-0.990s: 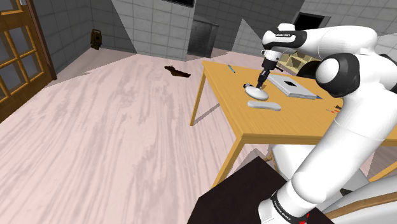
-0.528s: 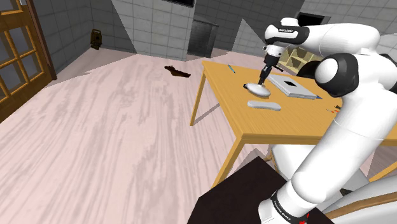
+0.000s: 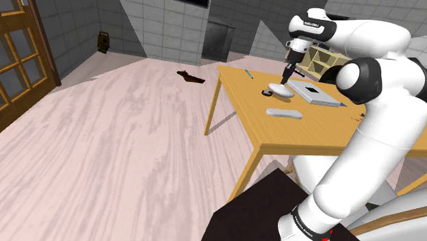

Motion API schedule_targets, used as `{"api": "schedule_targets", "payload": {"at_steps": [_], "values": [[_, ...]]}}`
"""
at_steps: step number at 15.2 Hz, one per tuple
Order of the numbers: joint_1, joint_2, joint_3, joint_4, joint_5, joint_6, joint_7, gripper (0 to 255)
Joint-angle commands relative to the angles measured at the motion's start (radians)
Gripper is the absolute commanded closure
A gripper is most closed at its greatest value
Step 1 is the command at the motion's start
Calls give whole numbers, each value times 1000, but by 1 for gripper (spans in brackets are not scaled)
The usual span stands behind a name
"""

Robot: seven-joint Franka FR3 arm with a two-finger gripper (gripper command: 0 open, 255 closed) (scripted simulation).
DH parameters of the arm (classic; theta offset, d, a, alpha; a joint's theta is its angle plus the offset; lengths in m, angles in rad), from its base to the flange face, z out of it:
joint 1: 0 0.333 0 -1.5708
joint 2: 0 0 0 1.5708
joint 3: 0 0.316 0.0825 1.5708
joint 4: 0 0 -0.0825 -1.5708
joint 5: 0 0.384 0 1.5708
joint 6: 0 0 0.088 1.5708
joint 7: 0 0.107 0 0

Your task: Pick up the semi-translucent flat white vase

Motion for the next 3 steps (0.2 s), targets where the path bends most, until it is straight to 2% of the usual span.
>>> {"api": "schedule_targets", "payload": {"at_steps": [1,3], "values": [[-4,7,-1,37,4,-31,-2,255],[-4,8,-1,40,4,-33,-3,255]]}}
